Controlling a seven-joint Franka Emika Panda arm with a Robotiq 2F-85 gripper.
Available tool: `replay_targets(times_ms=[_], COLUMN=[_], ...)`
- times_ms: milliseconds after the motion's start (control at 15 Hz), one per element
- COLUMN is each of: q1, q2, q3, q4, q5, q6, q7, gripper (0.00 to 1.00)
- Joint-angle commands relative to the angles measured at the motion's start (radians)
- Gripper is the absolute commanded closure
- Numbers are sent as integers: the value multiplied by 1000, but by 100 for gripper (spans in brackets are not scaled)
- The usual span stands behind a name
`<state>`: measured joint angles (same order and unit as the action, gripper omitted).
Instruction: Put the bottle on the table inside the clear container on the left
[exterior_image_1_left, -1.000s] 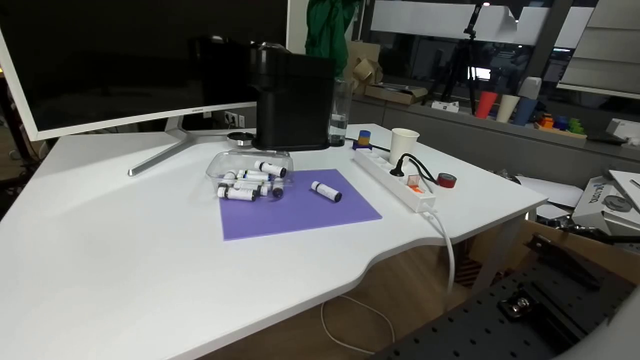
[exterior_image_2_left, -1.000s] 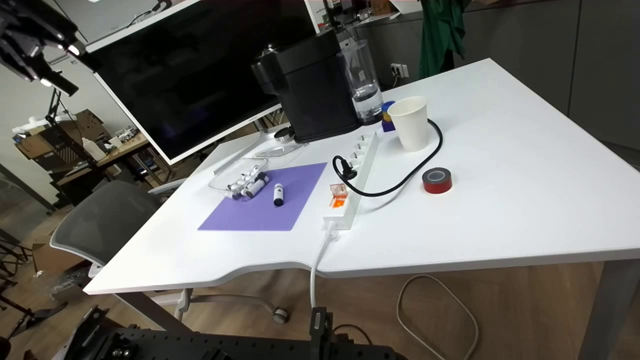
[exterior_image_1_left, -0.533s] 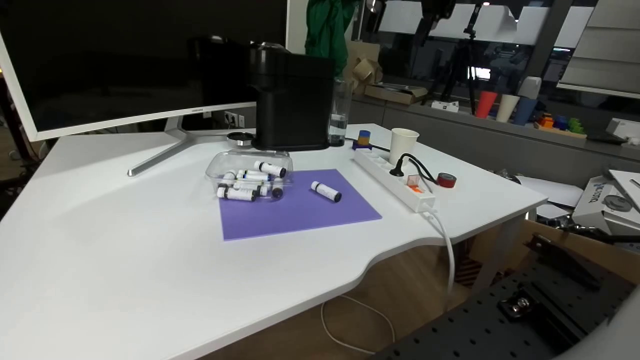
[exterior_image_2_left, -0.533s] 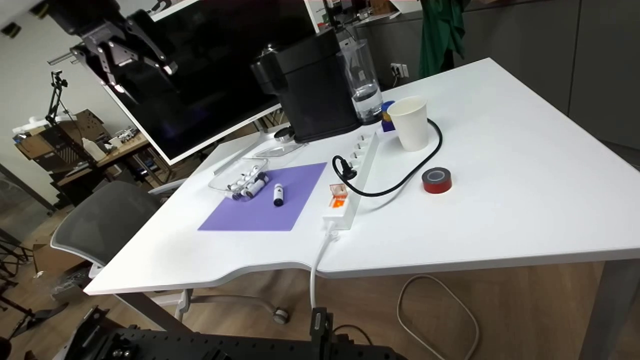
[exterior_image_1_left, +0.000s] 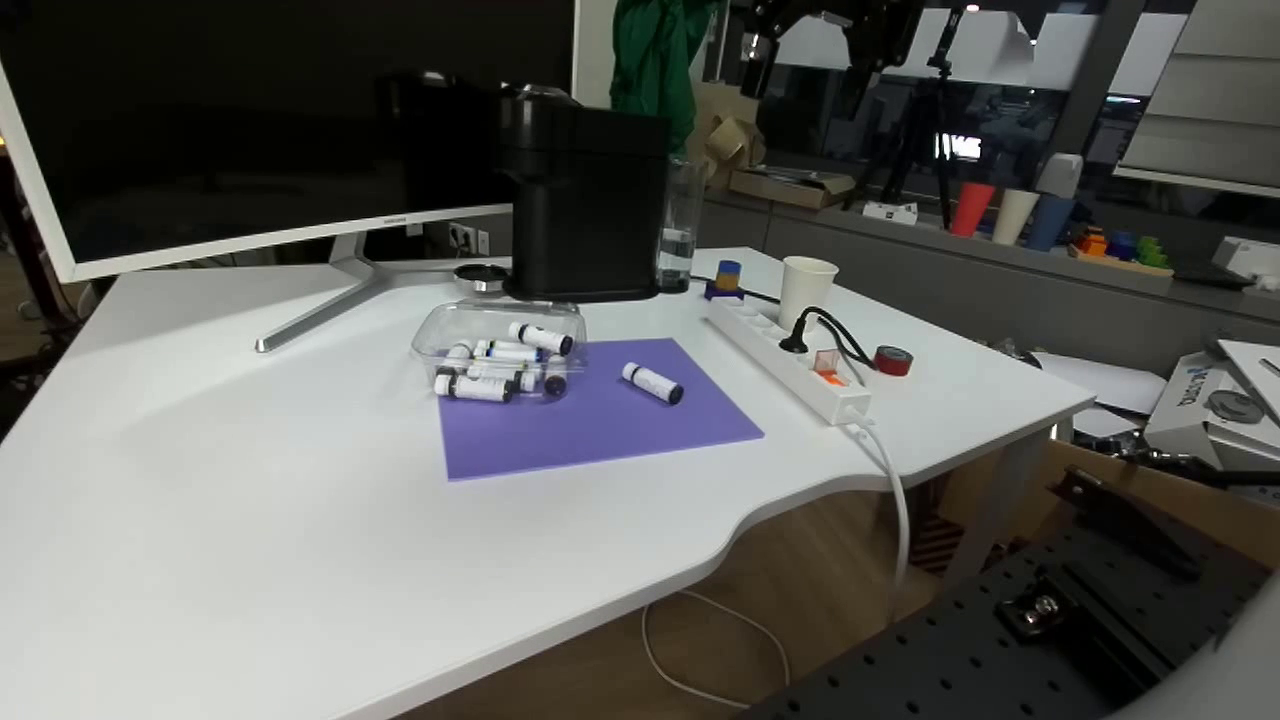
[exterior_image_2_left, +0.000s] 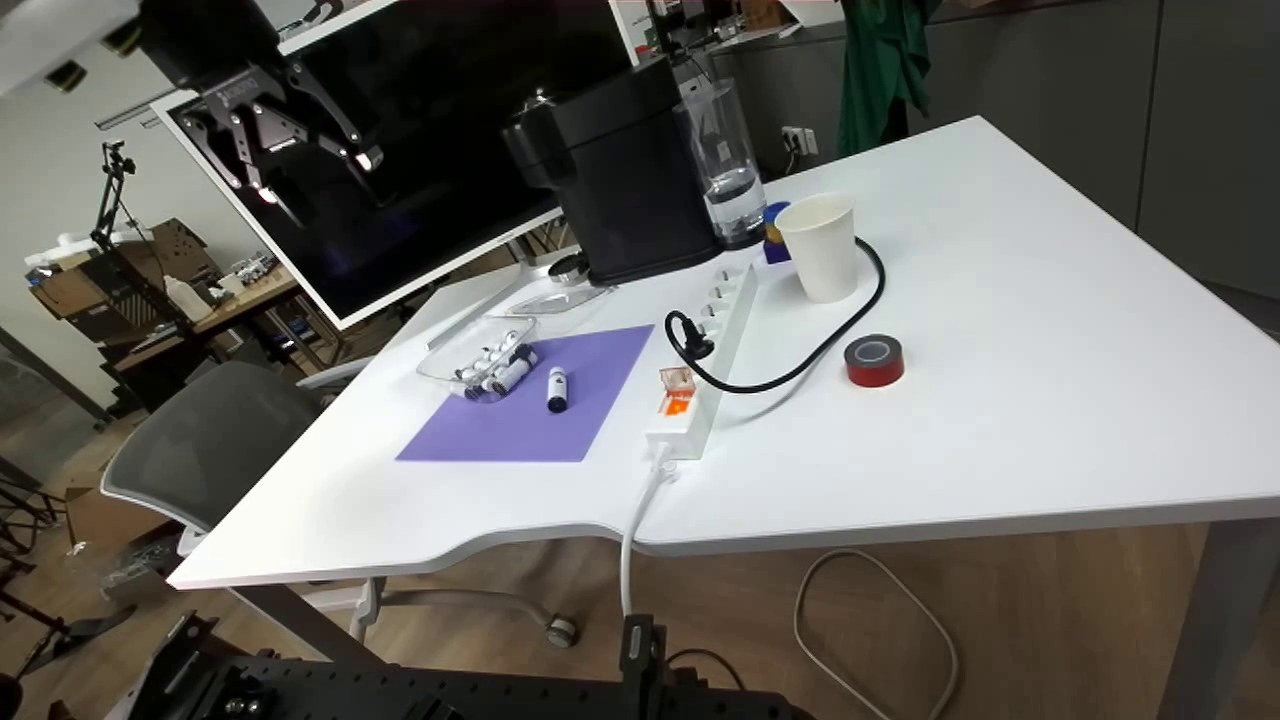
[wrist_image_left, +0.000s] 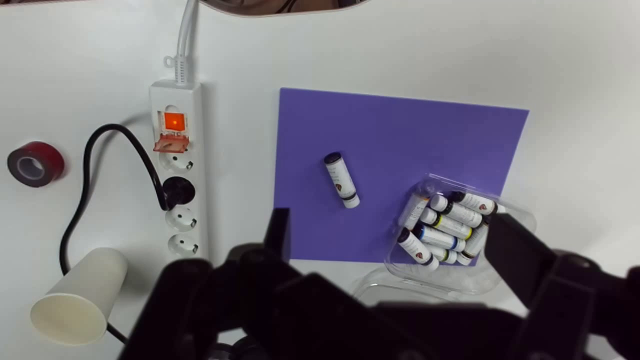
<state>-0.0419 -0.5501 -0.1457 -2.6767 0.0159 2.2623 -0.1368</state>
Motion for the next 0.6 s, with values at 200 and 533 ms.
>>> replay_targets(times_ms=[200, 533], q1=[-63, -50], q2=[309, 536], q3=[-2, 21], q4=[145, 226], q5=[-100, -169], q6=[37, 203], q7=[-31, -81], gripper=[0, 0])
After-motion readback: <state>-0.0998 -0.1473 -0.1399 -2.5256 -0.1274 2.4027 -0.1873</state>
